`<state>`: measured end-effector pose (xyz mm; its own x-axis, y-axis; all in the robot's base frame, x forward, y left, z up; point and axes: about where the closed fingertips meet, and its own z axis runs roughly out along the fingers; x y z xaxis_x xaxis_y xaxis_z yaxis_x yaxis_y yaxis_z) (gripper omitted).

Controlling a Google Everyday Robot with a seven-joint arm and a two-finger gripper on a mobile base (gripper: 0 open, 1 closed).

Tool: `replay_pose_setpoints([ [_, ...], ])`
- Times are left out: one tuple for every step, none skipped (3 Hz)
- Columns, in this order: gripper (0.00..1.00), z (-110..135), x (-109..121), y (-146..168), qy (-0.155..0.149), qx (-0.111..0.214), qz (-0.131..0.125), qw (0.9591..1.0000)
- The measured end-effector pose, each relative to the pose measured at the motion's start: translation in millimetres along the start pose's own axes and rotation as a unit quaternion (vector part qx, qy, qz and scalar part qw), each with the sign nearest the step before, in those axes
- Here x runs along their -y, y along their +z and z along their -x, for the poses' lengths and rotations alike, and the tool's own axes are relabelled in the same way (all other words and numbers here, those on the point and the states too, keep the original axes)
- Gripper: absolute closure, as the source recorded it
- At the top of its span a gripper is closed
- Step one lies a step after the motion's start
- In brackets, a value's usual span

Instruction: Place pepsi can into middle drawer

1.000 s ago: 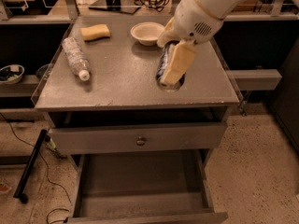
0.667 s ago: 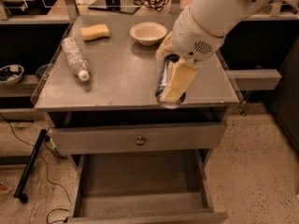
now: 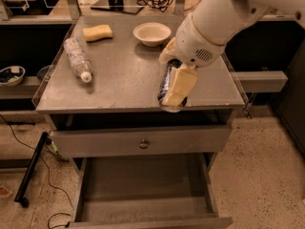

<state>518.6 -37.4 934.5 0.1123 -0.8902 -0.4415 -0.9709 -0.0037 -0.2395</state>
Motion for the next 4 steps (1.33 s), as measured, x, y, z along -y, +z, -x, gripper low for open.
replay_pose_setpoints([
  [1.0, -12.4, -3.6, 23.1, 0.004, 0.003, -0.006, 1.0],
  [1.0, -28.7, -13.7, 43.2, 0.013, 0.007, -0.001, 0.9999],
  [1.0, -41.3, -35.5, 39.2, 0.022, 0.014, 0.008, 0.9996],
  [1.0, -48.8, -65.4, 4.4, 0.041, 0.023, -0.004, 0.9989],
])
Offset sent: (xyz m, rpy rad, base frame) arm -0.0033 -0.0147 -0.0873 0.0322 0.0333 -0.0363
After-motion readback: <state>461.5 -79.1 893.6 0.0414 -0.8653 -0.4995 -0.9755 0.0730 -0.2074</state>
